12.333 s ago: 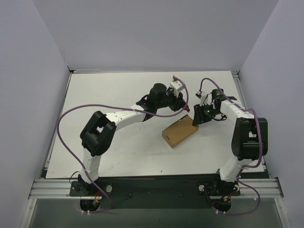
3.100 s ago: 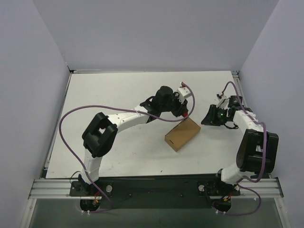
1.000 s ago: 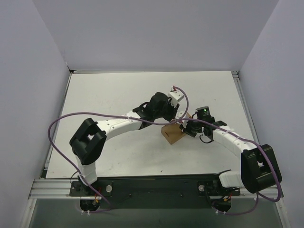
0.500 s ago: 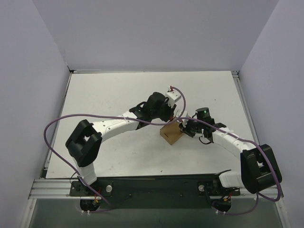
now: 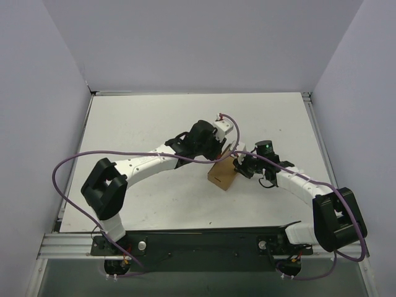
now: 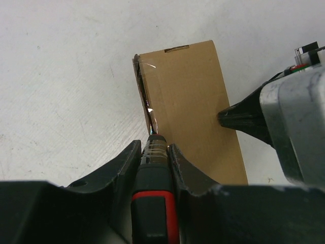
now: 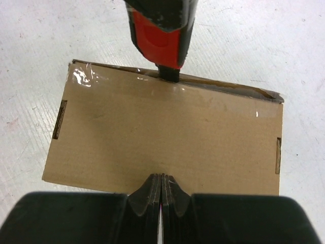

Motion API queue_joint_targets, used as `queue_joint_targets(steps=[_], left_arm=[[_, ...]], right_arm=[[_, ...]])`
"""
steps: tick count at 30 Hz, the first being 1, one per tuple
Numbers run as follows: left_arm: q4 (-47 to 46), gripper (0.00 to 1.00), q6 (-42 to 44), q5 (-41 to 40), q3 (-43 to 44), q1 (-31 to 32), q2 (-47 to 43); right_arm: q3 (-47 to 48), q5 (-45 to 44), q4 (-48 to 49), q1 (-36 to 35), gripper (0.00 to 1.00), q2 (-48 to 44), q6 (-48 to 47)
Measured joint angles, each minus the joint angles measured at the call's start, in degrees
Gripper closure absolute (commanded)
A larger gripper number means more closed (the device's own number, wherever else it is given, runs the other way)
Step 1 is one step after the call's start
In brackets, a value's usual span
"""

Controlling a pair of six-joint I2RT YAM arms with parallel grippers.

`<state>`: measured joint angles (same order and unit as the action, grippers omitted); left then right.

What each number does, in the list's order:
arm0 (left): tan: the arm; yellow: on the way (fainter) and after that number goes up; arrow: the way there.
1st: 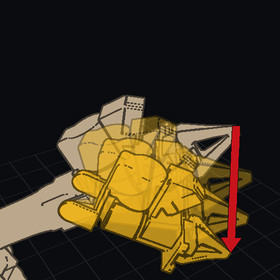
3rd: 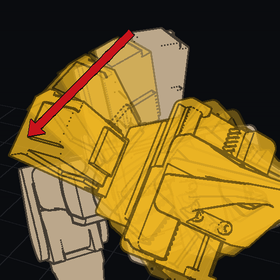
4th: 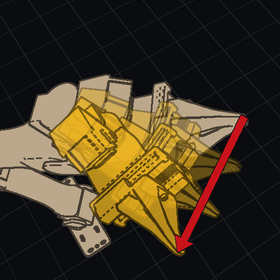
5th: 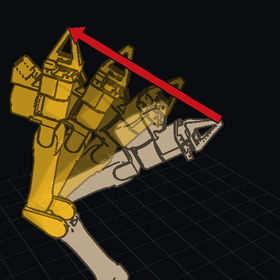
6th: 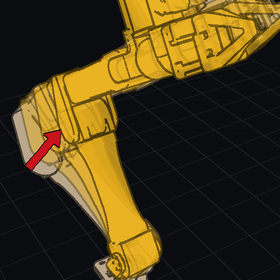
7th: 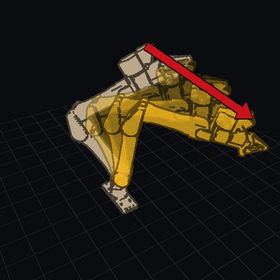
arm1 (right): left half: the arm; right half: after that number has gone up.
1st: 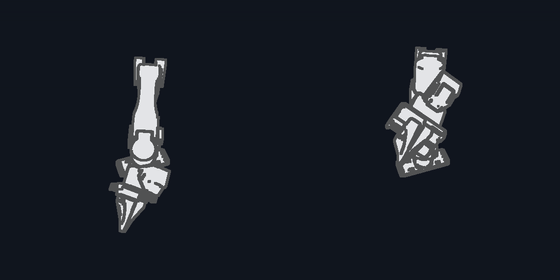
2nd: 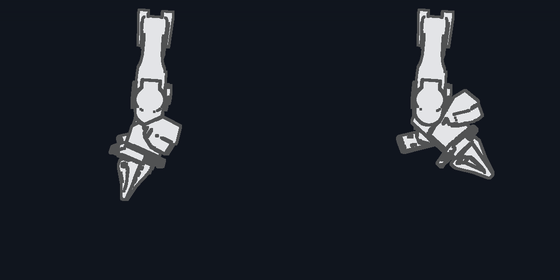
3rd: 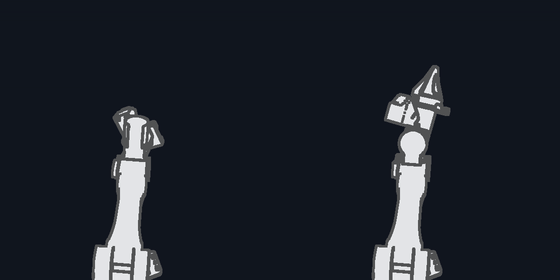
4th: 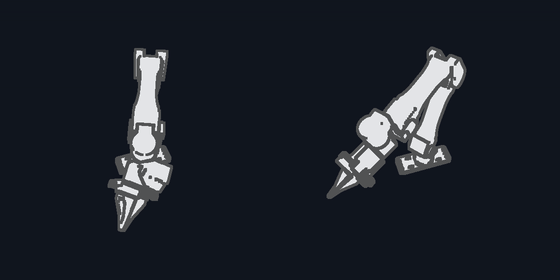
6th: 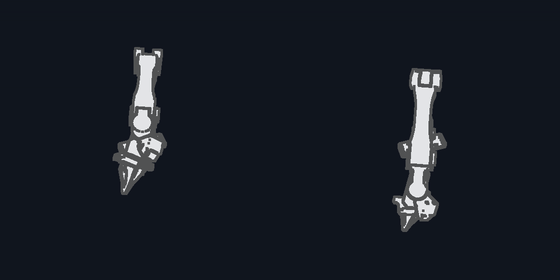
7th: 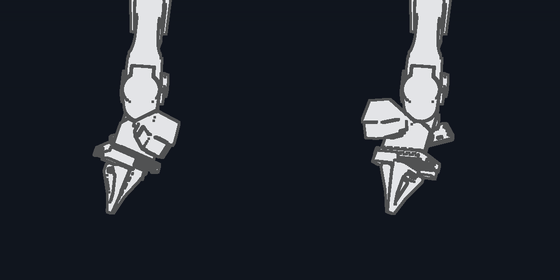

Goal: Unpack the express box

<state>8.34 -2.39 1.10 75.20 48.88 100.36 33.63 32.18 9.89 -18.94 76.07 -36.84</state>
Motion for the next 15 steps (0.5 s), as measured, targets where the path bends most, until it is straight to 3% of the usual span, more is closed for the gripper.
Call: queue_joint_targets(steps=[7, 9, 15], left_arm=[[1.88, 1.0, -0.15, 0.26, 0.37, -0.02, -0.31], [1.9, 1.0, -0.09, 0.15, 0.48, -0.02, -0.28], [1.49, 1.0, 2.54, 3.34, 2.36, -1.05, 1.53]], right_arm=[[-0.09, 0.26, 0.13, 0.15, 1.0, 0.0, 0.72], [0.09, 0.66, -0.24, 0.24, 0.95, -0.02, 0.68], [2.58, 4.39, -7.52, 0.59, 0.92, -0.59, -1.16]])
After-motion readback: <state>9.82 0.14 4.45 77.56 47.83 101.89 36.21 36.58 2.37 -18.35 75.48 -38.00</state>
